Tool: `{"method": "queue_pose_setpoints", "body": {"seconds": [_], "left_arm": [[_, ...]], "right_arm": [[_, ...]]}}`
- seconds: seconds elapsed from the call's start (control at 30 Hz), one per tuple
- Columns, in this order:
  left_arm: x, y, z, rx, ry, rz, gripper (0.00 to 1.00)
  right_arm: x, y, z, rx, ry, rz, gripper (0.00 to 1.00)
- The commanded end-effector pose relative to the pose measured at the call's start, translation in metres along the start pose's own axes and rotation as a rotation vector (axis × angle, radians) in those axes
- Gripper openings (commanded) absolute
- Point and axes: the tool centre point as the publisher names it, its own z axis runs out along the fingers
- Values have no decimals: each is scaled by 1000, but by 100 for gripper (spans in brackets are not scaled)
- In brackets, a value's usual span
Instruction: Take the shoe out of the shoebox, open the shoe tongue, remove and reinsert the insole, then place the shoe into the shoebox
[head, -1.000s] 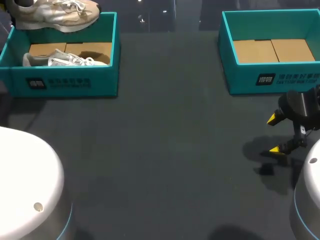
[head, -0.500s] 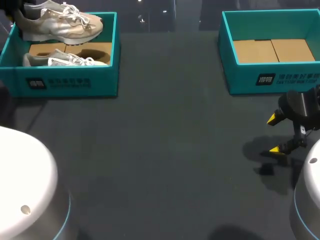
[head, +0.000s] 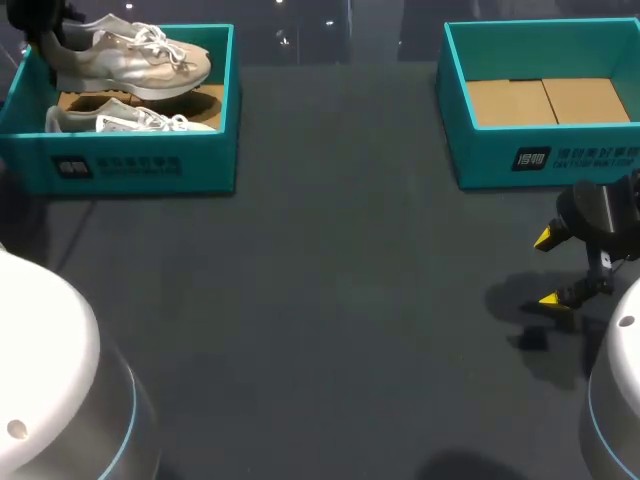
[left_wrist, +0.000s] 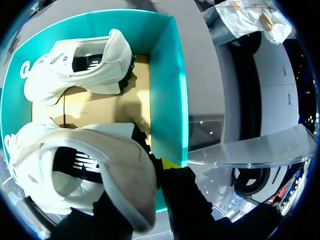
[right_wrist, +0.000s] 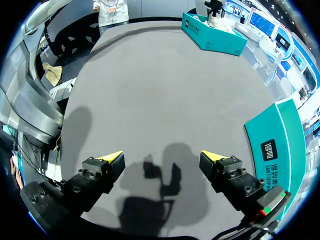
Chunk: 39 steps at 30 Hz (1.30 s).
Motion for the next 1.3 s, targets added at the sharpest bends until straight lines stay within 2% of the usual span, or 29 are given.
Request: {"method": "queue_pose_setpoints", "body": {"seconds": [0.03,0.3,0.67,1.1,1.2,1.3], "left_arm": [[-5,11,11,17,1,1,0],[-15,14,22,4,17,8,0],[-30,15,30,24,23,47,0],[-34,17,46,41,31,66,0],[-35,16,51,50,31,65,7],[-36,15,54,52,27,64,28]], "right_arm": [[2,0,1,2,-3,0,100],[2,0,1,2,-3,0,100],[2,0,1,2,-3,0,100],[2,0,1,2,-3,0,100],[2,0,1,2,-3,0,100],[2,0,1,2,-3,0,100]]}}
